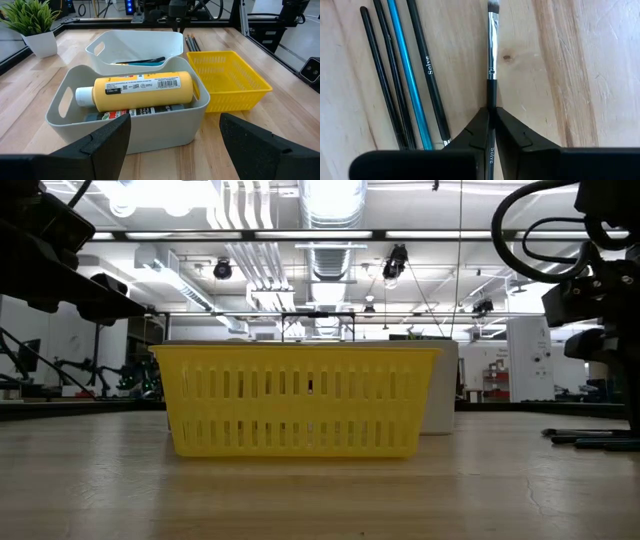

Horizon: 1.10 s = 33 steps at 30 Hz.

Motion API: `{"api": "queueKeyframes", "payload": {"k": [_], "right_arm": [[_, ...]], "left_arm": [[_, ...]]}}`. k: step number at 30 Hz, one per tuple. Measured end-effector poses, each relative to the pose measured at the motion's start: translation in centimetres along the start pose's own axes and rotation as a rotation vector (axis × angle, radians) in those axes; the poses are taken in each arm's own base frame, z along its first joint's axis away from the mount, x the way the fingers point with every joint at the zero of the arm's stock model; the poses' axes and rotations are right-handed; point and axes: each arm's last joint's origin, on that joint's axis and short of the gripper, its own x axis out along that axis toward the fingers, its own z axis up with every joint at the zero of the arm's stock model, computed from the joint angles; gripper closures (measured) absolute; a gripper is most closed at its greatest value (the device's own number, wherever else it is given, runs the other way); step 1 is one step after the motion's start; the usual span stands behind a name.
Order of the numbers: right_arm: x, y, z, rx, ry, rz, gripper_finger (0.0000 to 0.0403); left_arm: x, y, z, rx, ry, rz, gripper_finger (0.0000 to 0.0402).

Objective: Pick & Place Paint Supplies
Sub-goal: Put the silver paint brush into the white bin

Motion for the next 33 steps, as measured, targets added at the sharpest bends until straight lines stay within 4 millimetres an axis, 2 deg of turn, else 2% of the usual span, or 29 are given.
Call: {"api": "queueKeyframes", "payload": {"k": [9, 14, 24, 29, 33], "right_arm": [[-2.8, -1.0, -0.5, 0.037, -0.031, 0.029, 0.0387], [-5.2, -1.7, -0.5, 0.085, -0.145, 0.111, 0.0387], [-9.8, -5.1, 0.1, 0.386, -0.482, 0.236, 0.0388], [-11.6, -6.7, 1.4, 0.518, -0.663, 0.320, 0.0388], [-12.3, -7.8, 2.7, 0.649, -0.767, 0.358, 0.0388]], "left_arm": [[0.0, 0.0, 0.0, 0.000, 0.000, 0.000, 0.0096], [0.0, 0.0, 0.0, 0.000, 0.000, 0.000, 0.0096], [0.0, 0.0, 0.0, 0.000, 0.000, 0.000, 0.0096], [0.0, 0.0, 0.0, 0.000, 0.000, 0.000, 0.0096], [0.0, 0.0, 0.0, 0.000, 0.000, 0.000, 0.0096]]}}
